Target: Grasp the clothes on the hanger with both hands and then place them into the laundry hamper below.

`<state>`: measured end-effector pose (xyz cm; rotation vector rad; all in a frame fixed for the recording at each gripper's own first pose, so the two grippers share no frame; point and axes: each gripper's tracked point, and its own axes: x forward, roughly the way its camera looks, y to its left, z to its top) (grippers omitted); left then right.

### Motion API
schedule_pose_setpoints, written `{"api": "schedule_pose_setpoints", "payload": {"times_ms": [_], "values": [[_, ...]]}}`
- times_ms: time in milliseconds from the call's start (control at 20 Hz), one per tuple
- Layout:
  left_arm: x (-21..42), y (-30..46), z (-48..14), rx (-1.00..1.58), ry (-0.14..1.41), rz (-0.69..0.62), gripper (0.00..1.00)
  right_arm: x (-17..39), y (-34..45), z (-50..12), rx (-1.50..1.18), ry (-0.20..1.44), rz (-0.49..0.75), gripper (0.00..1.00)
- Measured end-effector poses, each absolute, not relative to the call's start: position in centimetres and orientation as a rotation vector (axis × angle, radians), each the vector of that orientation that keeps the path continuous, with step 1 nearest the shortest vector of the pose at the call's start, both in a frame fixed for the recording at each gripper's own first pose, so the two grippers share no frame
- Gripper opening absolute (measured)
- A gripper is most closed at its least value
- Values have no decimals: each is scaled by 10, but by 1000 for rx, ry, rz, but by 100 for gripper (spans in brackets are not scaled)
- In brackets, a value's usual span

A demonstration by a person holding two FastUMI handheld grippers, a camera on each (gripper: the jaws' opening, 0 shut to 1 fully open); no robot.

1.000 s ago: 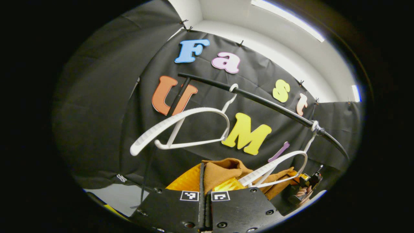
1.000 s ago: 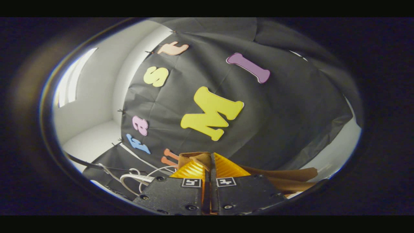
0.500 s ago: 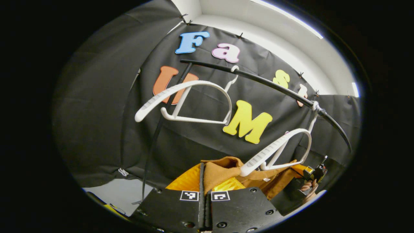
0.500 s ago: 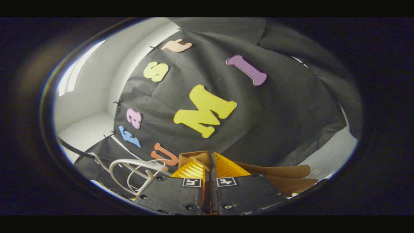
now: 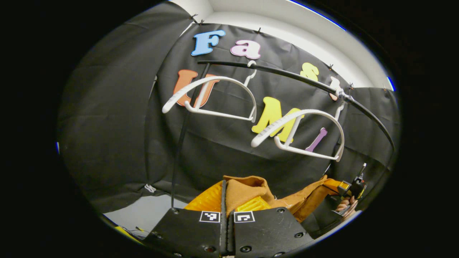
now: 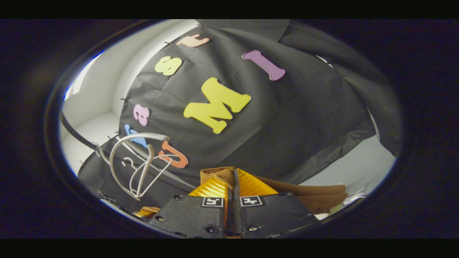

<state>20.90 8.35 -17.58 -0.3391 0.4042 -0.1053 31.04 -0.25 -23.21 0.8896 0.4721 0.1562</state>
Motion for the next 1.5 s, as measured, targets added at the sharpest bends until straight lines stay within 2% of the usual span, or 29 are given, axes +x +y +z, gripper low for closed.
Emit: {"api": "schedule_pose_setpoints", "payload": {"times_ms": [100,150,200,350,400,450,500,550,600,650,700,800,850,1100,1150,1250,1300,1350,1400,1500], "values": [[200,81,-181,-330,429,-109,0,295,4,-243,864,504,166,0],[196,79,-183,-324,437,-107,5,288,8,-246,854,515,174,0],[193,79,-185,-319,442,-101,0,281,9,-247,846,521,181,4],[177,71,-186,-303,447,-98,0,263,22,-247,817,545,212,4],[173,69,-186,-293,449,-97,5,256,27,-245,801,551,221,0],[170,64,-186,-286,452,-104,0,252,31,-243,787,552,232,0],[168,60,-184,-278,453,-106,5,245,37,-241,778,552,240,0],[164,55,-183,-267,454,-115,0,240,42,-238,773,552,255,0],[159,50,-180,-248,450,-120,0,231,48,-234,770,553,266,4],[154,44,-177,-230,447,-130,0,226,54,-229,770,551,282,0],[150,39,-173,-212,443,-141,0,219,63,-224,765,554,301,4],[144,23,-169,-189,441,-170,0,207,79,-215,742,552,341,4],[140,16,-169,-184,441,-178,0,201,87,-210,735,552,357,0],[124,-22,-171,-168,448,-242,0,165,133,-193,715,558,448,4],[123,-27,-171,-168,452,-251,0,160,140,-192,703,564,456,0],[122,-37,-167,-176,446,-272,0,152,154,-191,690,579,478,4],[122,-41,-165,-178,443,-280,5,147,161,-192,692,584,486,4],[121,-44,-165,-180,445,-287,0,144,166,-193,692,587,488,0],[122,-46,-163,-181,445,-292,0,141,169,-191,692,589,493,4],[124,-50,-164,-180,444,-300,0,140,169,-192,677,590,496,4]]}}
